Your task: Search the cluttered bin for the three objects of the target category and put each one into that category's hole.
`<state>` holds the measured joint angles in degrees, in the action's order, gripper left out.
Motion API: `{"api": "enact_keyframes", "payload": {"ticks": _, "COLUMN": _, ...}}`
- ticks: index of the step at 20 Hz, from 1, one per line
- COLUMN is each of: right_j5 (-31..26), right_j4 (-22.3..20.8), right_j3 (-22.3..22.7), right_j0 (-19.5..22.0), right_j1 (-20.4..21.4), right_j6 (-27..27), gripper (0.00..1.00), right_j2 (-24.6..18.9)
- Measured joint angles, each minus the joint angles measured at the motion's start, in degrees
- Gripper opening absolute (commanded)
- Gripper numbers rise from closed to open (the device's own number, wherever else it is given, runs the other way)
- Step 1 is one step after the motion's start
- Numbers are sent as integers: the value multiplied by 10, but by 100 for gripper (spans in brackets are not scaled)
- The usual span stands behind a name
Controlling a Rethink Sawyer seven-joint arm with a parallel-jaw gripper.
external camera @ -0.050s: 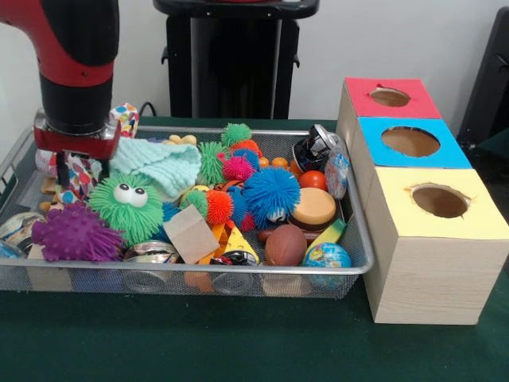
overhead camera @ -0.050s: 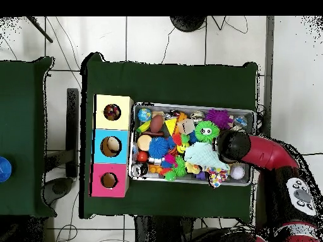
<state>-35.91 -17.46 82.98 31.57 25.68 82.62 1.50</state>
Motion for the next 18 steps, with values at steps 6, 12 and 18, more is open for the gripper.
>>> {"api": "enact_keyframes", "payload": {"ticks": 6, "right_j5": -17, "right_j4": -9, "right_j3": -9, "right_j0": -2, "right_j1": -18, "right_j6": 0, "gripper": 100, "right_j2": 0}}
{"api": "enact_keyframes", "payload": {"ticks": 12, "right_j5": -17, "right_j4": -49, "right_j3": -39, "right_j0": -3, "right_j1": -42, "right_j6": 0, "gripper": 100, "right_j2": 0}}
{"api": "enact_keyframes", "payload": {"ticks": 18, "right_j5": -17, "right_j4": -76, "right_j3": -51, "right_j0": -6, "right_j1": -46, "right_j6": 0, "gripper": 100, "right_j2": 0}}
